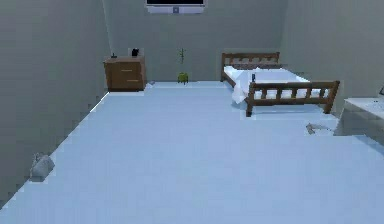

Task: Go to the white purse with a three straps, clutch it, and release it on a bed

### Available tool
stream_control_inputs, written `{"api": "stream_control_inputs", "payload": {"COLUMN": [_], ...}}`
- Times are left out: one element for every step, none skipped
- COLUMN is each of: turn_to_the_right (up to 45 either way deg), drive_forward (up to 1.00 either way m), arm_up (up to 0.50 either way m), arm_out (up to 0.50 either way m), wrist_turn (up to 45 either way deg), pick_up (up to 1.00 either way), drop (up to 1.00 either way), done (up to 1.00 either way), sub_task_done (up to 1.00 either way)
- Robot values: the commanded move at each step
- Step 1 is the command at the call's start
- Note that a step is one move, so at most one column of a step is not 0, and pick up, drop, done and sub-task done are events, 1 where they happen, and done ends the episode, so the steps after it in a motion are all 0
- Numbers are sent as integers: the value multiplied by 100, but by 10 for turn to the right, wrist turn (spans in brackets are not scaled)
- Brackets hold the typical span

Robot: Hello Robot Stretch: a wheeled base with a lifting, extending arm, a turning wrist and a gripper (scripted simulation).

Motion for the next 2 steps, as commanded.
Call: {"api": "stream_control_inputs", "payload": {"turn_to_the_right": [-300,0], "drive_forward": [0,100], "arm_up": [0,0], "arm_out": [0,0], "wrist_turn": [0,0], "pick_up": [0,0], "drop": [0,0], "done": [0,0], "sub_task_done": [0,0]}}
